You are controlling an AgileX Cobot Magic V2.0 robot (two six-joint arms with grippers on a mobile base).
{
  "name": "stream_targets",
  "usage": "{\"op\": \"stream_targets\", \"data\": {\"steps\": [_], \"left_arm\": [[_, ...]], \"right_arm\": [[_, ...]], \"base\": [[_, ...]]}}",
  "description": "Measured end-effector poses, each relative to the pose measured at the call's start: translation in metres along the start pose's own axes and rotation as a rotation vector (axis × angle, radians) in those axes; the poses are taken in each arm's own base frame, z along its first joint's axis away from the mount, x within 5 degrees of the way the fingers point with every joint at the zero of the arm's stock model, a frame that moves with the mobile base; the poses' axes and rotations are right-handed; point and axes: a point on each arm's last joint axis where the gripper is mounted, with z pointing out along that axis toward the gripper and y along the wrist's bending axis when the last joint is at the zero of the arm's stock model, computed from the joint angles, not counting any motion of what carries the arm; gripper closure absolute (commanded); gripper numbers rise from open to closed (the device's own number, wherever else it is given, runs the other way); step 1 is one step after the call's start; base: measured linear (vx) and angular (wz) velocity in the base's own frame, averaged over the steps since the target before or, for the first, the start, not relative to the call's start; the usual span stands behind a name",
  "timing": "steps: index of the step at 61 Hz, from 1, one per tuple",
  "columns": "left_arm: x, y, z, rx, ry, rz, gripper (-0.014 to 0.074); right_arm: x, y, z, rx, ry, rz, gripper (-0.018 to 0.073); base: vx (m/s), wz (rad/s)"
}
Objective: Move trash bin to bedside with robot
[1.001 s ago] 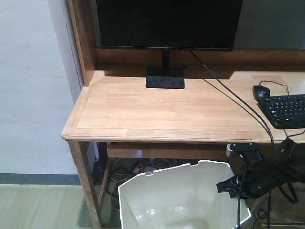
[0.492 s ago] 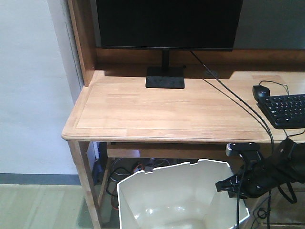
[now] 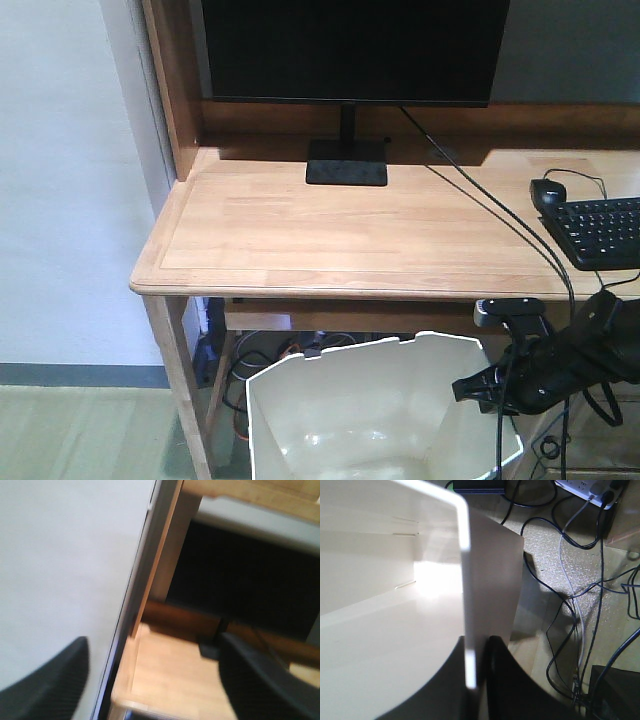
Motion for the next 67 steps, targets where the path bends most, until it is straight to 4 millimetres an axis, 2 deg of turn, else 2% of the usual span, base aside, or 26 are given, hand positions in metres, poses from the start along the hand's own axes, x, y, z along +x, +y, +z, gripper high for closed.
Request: {"op": "stream_targets", "data": {"steps": [5,12,25,36,44,67], "left_arm": [[-0.009,-0.003,0.012,-0.019,0.101,0.021,-0.0117],[-0.012,-0.009,0.037,-0.004,0.275,0.063,-0.0113],[-0.001,-0.025,0.088,0.152,0.553,0.043,-0.0085],[0.026,-0.03,0.129,0.253,0.742,-0.031,-0.0077],[0.05,-0.035,0.15,0.296,0.854,-0.026,-0.0069],[0.129,-0.084,0.181,0.426,1.085,0.077,-0.006]], "right_arm": [[0.0,0.0,0.0,0.0,0.0,-0.001,0.0564],[0.0,0.0,0.0,0.0,0.0,-0.002,0.0564],[-0.001,0.0,0.0,0.005,-0.006,-0.002,0.0564],[-0.001,-0.001,0.0,0.01,-0.013,-0.002,0.0564],[-0.001,-0.001,0.0,0.012,-0.015,-0.002,0.0564],[-0.002,-0.001,0.0,0.013,-0.017,-0.002,0.0564]], "base": [[0.0,0.0],[0.0,0.0],[0.0,0.0],[0.0,0.0],[0.0,0.0],[0.0,0.0]]}}
